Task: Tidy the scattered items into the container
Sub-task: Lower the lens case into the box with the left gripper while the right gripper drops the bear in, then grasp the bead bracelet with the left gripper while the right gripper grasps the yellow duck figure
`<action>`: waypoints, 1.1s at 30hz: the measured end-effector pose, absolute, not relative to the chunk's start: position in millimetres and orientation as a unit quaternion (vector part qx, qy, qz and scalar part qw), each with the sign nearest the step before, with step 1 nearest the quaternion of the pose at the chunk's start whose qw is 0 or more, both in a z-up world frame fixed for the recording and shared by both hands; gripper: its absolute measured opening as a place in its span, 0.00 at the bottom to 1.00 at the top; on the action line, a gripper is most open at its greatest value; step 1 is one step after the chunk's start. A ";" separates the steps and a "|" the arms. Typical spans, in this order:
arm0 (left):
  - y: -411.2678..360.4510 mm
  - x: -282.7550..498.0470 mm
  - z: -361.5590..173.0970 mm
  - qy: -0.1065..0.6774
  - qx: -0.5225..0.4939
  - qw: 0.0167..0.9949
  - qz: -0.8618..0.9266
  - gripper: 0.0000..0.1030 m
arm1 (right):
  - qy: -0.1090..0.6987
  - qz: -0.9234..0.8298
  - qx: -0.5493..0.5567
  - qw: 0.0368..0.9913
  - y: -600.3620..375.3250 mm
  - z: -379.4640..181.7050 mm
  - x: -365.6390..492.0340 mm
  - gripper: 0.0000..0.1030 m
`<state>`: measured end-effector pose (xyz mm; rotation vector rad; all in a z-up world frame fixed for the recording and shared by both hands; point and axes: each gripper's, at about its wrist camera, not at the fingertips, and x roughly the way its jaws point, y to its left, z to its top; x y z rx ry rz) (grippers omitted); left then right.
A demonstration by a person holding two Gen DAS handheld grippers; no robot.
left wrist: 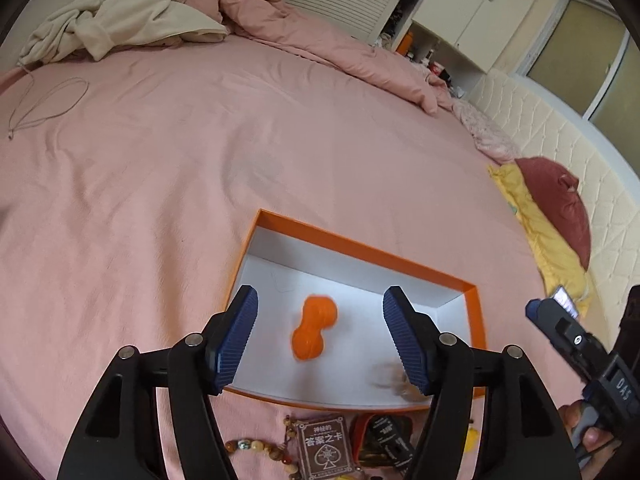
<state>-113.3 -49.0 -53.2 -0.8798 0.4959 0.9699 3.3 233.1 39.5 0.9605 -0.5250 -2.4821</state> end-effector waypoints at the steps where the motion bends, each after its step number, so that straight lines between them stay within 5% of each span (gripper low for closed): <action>1: -48.6 -114.6 -53.8 0.227 -0.409 0.765 0.444 0.64 | -0.190 -0.894 0.346 0.212 232.7 40.3 3.0 0.43; 19: -96.8 -154.1 -72.7 0.228 -0.507 0.751 0.356 0.64 | -0.205 -0.901 0.355 0.140 272.7 38.0 28.4 0.55; 25: -151.8 -158.5 -51.2 0.234 -0.425 0.772 0.410 0.64 | -0.250 -0.881 0.379 0.135 288.6 13.9 61.5 0.55; 33: -172.3 -112.8 -111.4 0.453 -0.350 0.667 0.476 0.64 | -0.246 -0.877 0.400 0.100 300.7 -3.1 76.3 0.55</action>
